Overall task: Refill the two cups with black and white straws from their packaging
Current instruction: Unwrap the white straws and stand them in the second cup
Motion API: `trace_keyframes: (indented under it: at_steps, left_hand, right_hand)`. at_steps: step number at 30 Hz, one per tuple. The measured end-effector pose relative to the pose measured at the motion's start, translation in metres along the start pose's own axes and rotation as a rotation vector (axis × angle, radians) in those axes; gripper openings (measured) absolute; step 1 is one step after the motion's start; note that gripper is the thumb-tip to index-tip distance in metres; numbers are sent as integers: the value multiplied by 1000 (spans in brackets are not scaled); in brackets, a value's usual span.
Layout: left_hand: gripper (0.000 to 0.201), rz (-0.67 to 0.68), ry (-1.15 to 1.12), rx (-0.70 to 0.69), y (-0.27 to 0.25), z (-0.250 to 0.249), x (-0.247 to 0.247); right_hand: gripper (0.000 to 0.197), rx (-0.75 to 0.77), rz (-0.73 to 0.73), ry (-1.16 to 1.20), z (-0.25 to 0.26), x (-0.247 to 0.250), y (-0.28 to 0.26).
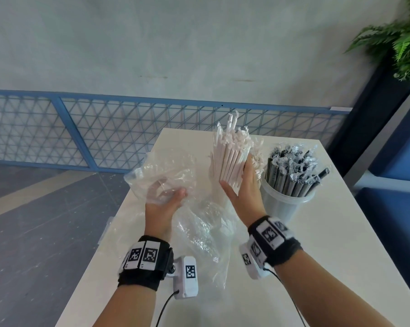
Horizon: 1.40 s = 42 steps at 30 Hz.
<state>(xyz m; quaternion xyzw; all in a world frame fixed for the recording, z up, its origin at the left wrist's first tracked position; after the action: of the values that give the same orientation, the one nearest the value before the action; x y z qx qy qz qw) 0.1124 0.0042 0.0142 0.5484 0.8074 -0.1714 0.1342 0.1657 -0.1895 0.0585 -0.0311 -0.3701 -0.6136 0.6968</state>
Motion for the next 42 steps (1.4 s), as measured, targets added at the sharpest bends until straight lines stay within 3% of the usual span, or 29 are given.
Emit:
trace_keyframes:
  at_steps: [3,4,6,8,10,14,16,17,19,21,22,25,31,33,36,38,42]
  left_hand:
    - [89,-52,-29,-5,-2,2,5]
    - [92,-64,-26,-15,-3,3,6]
    - [94,-85,-26,-24,-4,6,8]
    - [97,-97,-44,-19,-5,9,9]
    - [106,-105,-50,-14,-6,11,9]
    - [104,-128,-57,45,-9,18,10]
    - [102,-272,37,66,-12,19,20]
    - [104,-378,112,26,-15,15,29]
    - [112,-561,272,-193,-25,-2,46]
    - [111,-600,546,-446,-34,-22,50]
    - [104,-577,728,-494,-31,-24,49]
    - [66,-471,1108,-372,-22,-23,38]
    - [54,-401,1024,72,2,3,63]
    - [41,-340,1071,51,8,4,70]
    - [31,-411,1079,-10,12,2,87]
    - [30,-415,1122,-8,11,9,90]
    - [25,-397,1178,11,7,21,86]
  right_hand:
    - [59,211,-131,-63,-6,5,-41]
    - [51,168,-134,-49,-20,2,-52]
    - [45,-85,-22,42,-51,-10,-71]
    - [51,-357,154,239,-70,-27,-89]
    - [58,-500,239,477,-71,-38,-99]
    - [35,-435,202,513,-61,-39,-92]
    - [26,-432,135,504,-61,-33,-88]
    - [23,-449,116,527,-63,-30,-87]
    - [16,-482,125,575,-65,-27,-87]
    - [14,-502,158,612,-67,-27,-87]
    - [15,-505,177,619,-67,-28,-87]
    - [18,-498,233,640,-65,-31,-87]
    - [18,-488,264,647,-60,-34,-89]
    - [18,-490,264,643,-63,-33,-90]
    - [27,-530,192,486,-81,-26,-92]
    - [38,-503,203,228,-92,-19,-93]
    - [82,-198,205,-340,-78,-12,-91]
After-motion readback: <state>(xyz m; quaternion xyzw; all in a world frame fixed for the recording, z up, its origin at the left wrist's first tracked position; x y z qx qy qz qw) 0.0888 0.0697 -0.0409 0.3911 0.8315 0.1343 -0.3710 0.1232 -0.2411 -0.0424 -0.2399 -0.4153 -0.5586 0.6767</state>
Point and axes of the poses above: each hand's wrist, its own y-axis towards the middle knuckle, its own x-axis out of the back of the hand, z = x × y, the point moved 6 cm from there along y, towards the middle knuckle, and after that the axes turned 10 degrees about x, right-handed, at the moved point
